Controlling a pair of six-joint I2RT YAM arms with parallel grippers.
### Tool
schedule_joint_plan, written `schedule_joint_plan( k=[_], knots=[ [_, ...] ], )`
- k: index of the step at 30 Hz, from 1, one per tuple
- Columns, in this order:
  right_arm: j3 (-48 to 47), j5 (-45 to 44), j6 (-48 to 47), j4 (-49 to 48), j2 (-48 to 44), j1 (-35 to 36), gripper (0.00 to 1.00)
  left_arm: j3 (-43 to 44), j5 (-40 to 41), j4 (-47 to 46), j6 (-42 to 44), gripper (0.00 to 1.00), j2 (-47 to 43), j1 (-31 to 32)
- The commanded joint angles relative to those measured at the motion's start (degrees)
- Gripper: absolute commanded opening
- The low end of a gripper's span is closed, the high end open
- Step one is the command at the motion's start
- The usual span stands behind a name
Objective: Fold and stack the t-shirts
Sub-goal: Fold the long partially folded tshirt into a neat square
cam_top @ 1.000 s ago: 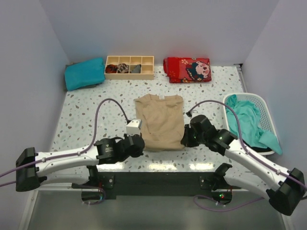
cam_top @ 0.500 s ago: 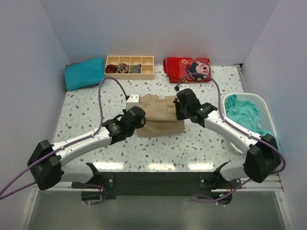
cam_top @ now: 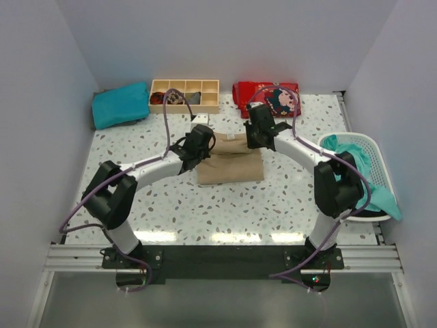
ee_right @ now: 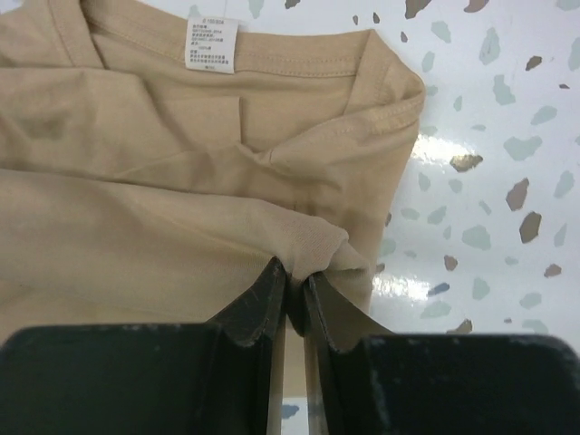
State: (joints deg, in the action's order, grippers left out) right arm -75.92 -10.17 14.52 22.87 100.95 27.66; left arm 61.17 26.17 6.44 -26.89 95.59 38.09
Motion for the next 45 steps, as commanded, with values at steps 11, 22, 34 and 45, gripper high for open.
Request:
schedule_joint_plan(
  k=[11, 22, 34, 45],
  knots=[
    [-17.93, 3.75, -1.17, -5.91, 16.56, -5.42, 0.06, 13.71, -2.26, -12.24, 7.03, 0.00, 13.82, -7.49],
    [-28.31, -1.86, -4.15, -11.62, 23.16, -7.26, 0.63, 23.73, 2.44, -11.10, 8.17, 0.79, 23.41, -10.75],
    [-24.63, 13.33, -1.26, -3.36, 14.72, -8.33, 0.66, 12.50, -12.24, -14.08, 9.67, 0.81, 8.13, -10.93],
    [-21.99, 16.15, -0.11, -1.25, 17.09, -4.28, 0.65, 11.86, -27.49, -16.72, 6.42, 0.77, 12.77, -10.05]
  ],
)
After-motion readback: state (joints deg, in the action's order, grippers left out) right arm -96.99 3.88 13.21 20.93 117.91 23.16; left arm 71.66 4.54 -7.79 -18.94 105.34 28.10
